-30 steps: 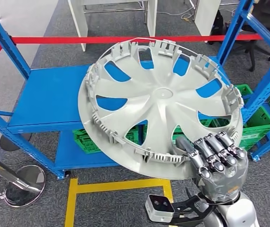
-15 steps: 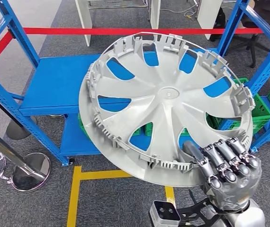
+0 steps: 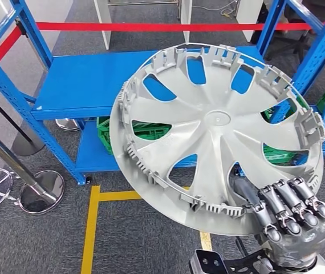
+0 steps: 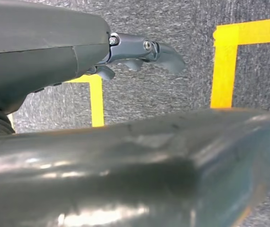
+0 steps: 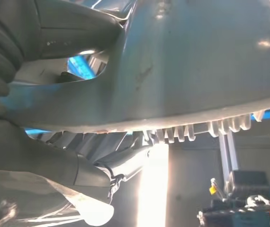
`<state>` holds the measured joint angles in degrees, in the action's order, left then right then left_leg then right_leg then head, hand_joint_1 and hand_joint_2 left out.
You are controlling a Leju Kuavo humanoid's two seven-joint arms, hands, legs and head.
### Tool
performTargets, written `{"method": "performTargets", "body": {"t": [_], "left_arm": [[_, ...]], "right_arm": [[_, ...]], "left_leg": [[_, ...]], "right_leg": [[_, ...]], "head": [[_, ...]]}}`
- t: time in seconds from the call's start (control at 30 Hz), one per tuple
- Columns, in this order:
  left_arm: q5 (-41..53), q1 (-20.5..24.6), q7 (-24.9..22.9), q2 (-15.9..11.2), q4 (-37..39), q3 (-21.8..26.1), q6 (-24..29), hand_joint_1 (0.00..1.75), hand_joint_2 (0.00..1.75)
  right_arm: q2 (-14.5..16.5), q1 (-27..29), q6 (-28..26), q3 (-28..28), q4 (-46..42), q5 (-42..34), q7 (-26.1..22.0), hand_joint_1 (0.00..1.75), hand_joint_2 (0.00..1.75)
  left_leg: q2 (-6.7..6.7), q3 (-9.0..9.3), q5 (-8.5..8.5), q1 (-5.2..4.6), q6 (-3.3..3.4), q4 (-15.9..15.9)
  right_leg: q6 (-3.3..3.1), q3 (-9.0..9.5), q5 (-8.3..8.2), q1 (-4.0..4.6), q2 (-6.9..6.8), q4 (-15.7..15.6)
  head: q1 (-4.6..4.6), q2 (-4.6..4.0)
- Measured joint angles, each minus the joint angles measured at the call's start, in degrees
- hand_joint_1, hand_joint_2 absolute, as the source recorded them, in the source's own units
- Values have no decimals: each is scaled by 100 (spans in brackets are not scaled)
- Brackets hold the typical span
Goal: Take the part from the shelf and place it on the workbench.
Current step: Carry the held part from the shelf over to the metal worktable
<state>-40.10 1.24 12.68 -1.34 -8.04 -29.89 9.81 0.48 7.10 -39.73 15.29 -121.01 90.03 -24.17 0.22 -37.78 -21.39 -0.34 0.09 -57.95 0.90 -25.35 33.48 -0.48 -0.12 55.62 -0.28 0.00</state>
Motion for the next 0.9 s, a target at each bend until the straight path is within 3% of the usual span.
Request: {"method": "performTargets", "body": {"t": [0.03,0.07,0.17,0.2,0.23,0.27,0.33,0.4,0.43,0.5,0.53,0.6,0.67,0.7,0.73,0.77,0.8,0.83,0.9], "left_arm": [[3,-7,0,-8,4,-13,8,0,0],[4,-15,0,-13,8,-28,13,0,0],[5,-21,0,-8,11,-81,17,0,0],[8,-16,0,-7,11,-93,18,0,0],[15,-12,0,-7,11,-101,18,0,0],[26,-9,2,-5,11,-104,18,0,0],[64,-7,14,-4,11,-112,14,0,0],[103,0,34,-3,11,-132,12,0,0],[121,5,45,-2,11,-150,15,0,0],[134,11,61,13,11,-188,32,0,0],[135,13,67,27,11,-206,44,0,0],[122,24,79,56,11,-231,70,0,0],[108,43,95,73,11,-245,85,0,0],[107,49,105,80,10,-248,86,0,0],[107,52,120,91,10,-250,77,0,0],[110,54,137,101,10,-252,65,0,0],[118,54,150,113,9,-256,56,0,0],[127,53,159,125,9,-261,52,0,0],[140,47,162,146,9,-272,73,0,0]], "right_arm": [[7,23,1,-16,-8,1,1,175,175],[16,40,1,-31,-16,1,1,175,175],[44,83,2,-61,-36,1,0,175,175],[47,92,2,-69,-39,1,-1,175,175],[48,99,2,-78,-41,1,-5,175,175],[48,108,2,-88,-44,2,-19,175,175],[62,145,2,-120,-69,2,-92,175,175],[112,209,2,-182,-126,2,-202,175,175],[142,239,2,-219,-159,1,-245,175,175],[184,291,2,-283,-219,0,-273,175,175],[194,312,2,-313,-243,-1,-269,175,175],[199,344,2,-356,-273,-1,-260,175,175],[207,363,2,-387,-280,-1,-284,175,175],[215,377,2,-408,-282,-1,-302,175,175],[224,390,2,-433,-282,-1,-318,175,175],[232,402,2,-463,-283,-1,-320,175,175],[234,410,2,-493,-292,-1,-305,175,175],[236,416,2,-520,-309,-1,-287,175,175],[237,430,1,-575,-366,-1,-274,175,175]], "left_leg": [[-5,-23,-55,8,-33,-28],[-9,-59,-230,18,-68,-147],[-12,-229,-1115,49,-150,-1120],[-12,-253,-1255,55,-161,-1449],[-12,-212,-1253,57,-160,-1628],[-12,-82,-1148,56,-149,-1598],[-20,419,-888,49,-90,-973],[-35,904,-841,26,-18,-187],[-43,1013,-862,10,8,37],[-41,1009,-828,-2,52,190],[-29,973,-772,3,84,227],[1,875,-652,23,167,294],[20,728,-544,9,215,273],[25,649,-491,3,220,257],[30,569,-440,-2,220,238],[34,486,-394,-2,213,212],[35,401,-354,0,202,177],[34,320,-320,4,185,132],[31,179,-252,-7,135,32]], "right_leg": [[-50,-41,-46,-5,-11,5],[-102,-92,-103,-14,-23,3],[-169,-277,-294,-13,-47,25],[-168,-354,-355,-8,-52,50],[-165,-436,-410,-5,-56,82],[-160,-535,-459,-1,-58,117],[-144,-697,-538,5,-55,179],[-98,-802,-619,19,-64,212],[-67,-840,-668,18,-73,212],[7,-906,-762,8,-85,192],[40,-946,-733,1,-74,207],[90,-1090,-389,-4,-36,491],[120,-1270,146,-13,-10,1170],[134,-1318,298,-16,-8,1510],[148,-1307,313,-18,-7,1723],[158,-1214,206,-19,-8,1754],[164,-1026,29,-22,-9,1577],[164,-764,-124,-25,-9,1238],[138,-202,-163,-19,-6,423]], "head": [[-3,0],[-16,0],[-50,0],[-51,0],[-51,0],[-53,0],[-53,0],[-47,0],[-47,0],[-46,0],[-45,0],[-20,0],[2,0],[5,0],[4,0],[7,0],[7,0],[9,0],[6,0]]}}
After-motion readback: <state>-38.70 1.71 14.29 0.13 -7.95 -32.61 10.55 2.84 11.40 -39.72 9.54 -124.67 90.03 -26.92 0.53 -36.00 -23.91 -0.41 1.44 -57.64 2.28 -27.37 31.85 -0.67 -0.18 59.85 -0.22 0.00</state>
